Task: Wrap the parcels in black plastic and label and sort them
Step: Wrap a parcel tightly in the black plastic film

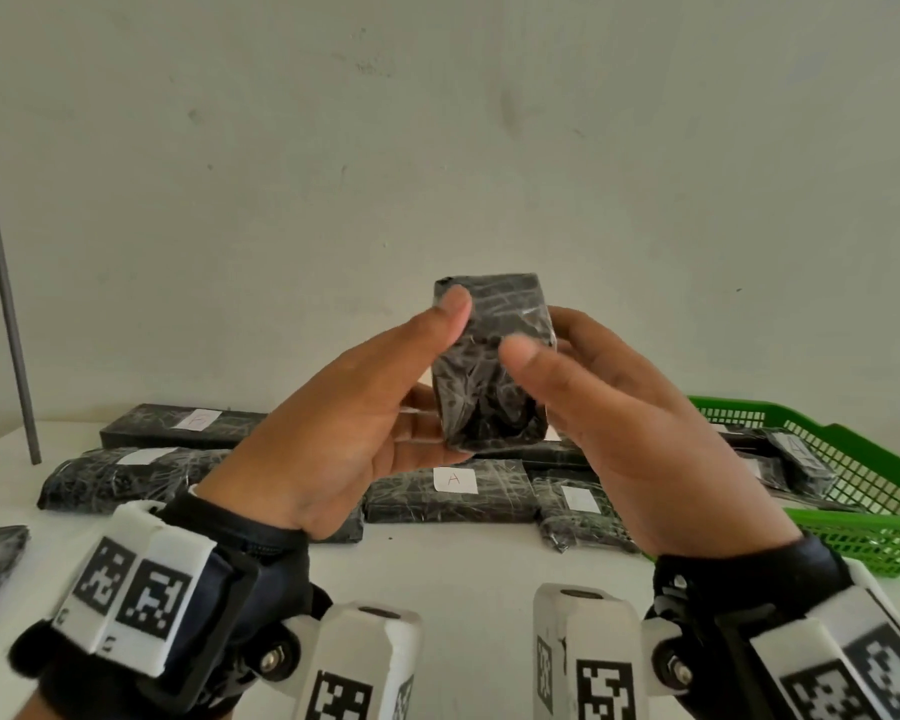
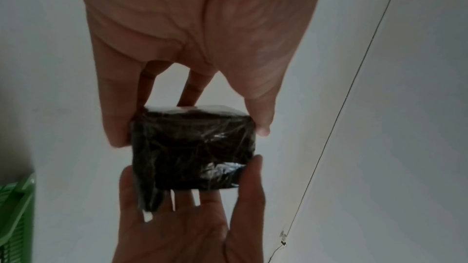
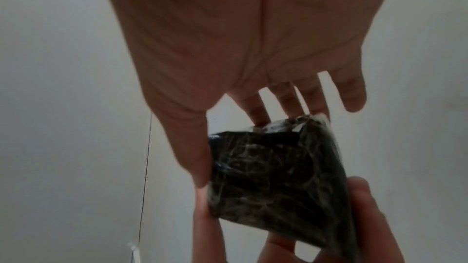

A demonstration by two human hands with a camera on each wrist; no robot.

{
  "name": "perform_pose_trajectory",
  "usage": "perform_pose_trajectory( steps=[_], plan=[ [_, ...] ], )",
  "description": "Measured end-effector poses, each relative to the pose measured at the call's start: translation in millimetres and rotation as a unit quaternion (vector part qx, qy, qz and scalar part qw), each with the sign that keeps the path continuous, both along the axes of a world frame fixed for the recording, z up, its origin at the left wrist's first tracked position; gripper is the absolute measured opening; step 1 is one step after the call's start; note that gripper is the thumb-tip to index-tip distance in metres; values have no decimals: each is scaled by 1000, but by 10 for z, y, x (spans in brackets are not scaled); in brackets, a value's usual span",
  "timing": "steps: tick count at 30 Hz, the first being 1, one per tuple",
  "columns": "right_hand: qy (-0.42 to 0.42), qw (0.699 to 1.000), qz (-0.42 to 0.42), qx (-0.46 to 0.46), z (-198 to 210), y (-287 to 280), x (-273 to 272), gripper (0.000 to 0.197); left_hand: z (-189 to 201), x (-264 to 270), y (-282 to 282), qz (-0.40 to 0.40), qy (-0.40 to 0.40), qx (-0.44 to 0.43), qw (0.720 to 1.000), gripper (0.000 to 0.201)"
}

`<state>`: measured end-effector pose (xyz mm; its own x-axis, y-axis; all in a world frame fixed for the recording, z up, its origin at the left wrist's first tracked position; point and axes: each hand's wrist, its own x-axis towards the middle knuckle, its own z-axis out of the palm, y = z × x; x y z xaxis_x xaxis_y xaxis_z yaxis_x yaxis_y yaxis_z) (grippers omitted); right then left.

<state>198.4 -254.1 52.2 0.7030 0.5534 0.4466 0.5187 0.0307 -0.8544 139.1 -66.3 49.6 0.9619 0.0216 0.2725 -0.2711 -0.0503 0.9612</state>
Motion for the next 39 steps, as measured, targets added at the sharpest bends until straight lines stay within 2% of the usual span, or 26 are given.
perform_pose_trajectory(
  steps=[2, 4, 6, 7, 9, 10, 13, 17, 23, 27, 28, 30, 33, 35, 39],
  plan=[
    [-23, 999, -24, 18, 13, -4, -18, 46, 9, -19, 5, -9, 24, 31, 999, 59],
    [-16, 999, -29, 41, 16, -7, -26, 42, -17, -1, 20, -8, 35, 70, 997, 79],
    [0, 999, -21, 38, 16, -12, -25, 38, -53, 34, 33, 5, 7, 95, 995, 95],
    [12, 999, -15, 32, 15, -9, -20, 38, -60, 49, 34, 19, -20, 92, 995, 87],
    [38, 999, -4, 25, 12, 2, -13, 38, -46, 54, 31, 50, -62, 64, 995, 54],
    [47, 998, -5, 29, 6, 13, -4, 38, -42, 51, 36, 56, -70, 53, 995, 45],
    [54, 997, -14, 50, -24, 36, 36, 39, -70, 61, 55, 71, -88, 63, 992, 40],
    [14, 999, -31, 7, -20, 19, 13, 26, -74, 66, 18, 105, -105, 57, 987, 38],
    [15, 999, -44, 15, -23, 24, 27, 23, -97, 91, -5, 84, -80, 60, 991, 23],
    [18, 998, -51, 23, -41, 19, 57, 38, -71, 69, 26, 80, -86, 74, 990, 21],
    [14, 998, -55, 31, -35, 15, 55, 38, -72, 69, 43, 79, -83, 79, 990, 26],
    [11, 997, -63, 39, -32, 4, 59, 34, -75, 75, 46, 67, -72, 80, 992, 32],
    [14, 998, -54, 24, -40, -3, 62, 24, -86, 73, 27, 70, -68, 70, 993, 18],
    [13, 999, -51, 3, -46, -14, 71, 19, -104, 93, 37, 81, -79, 67, 991, 19],
    [7, 997, -71, -6, -19, -27, 58, 15, -96, 92, 33, 86, -84, 89, 989, 57]
  ],
)
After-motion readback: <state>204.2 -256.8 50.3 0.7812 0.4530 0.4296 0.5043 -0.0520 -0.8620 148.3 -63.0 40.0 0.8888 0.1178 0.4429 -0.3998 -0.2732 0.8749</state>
